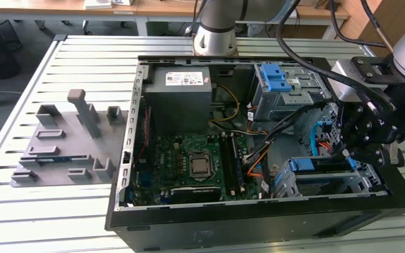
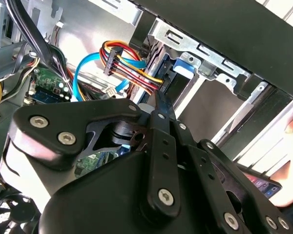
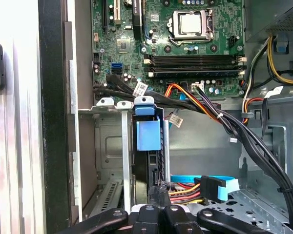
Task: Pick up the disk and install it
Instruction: 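Insert the second disk wire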
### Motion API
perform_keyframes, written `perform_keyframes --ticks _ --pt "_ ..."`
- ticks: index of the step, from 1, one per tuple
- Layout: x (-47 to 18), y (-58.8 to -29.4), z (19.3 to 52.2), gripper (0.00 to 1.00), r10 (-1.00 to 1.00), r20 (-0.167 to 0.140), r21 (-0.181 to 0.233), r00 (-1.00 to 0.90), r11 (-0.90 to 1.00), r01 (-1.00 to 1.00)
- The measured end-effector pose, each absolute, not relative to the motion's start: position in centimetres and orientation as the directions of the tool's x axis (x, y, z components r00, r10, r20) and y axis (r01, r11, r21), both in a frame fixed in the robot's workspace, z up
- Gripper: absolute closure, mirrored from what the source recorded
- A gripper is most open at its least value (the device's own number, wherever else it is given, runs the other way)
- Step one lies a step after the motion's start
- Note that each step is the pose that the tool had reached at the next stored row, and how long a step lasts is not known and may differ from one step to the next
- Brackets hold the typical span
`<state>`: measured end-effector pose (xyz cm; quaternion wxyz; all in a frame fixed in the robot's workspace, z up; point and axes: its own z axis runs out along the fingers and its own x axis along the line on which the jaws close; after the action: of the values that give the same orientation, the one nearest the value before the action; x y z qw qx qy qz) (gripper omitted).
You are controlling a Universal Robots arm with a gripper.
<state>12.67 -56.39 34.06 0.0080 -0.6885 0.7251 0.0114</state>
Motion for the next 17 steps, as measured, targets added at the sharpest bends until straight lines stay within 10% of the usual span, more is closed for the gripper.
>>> perform_keyframes --ticks 17 --pt "11.6 -56.4 34.1 0.89 -0.998 -0.027 0.006 -0.052 0.052 -0.999"
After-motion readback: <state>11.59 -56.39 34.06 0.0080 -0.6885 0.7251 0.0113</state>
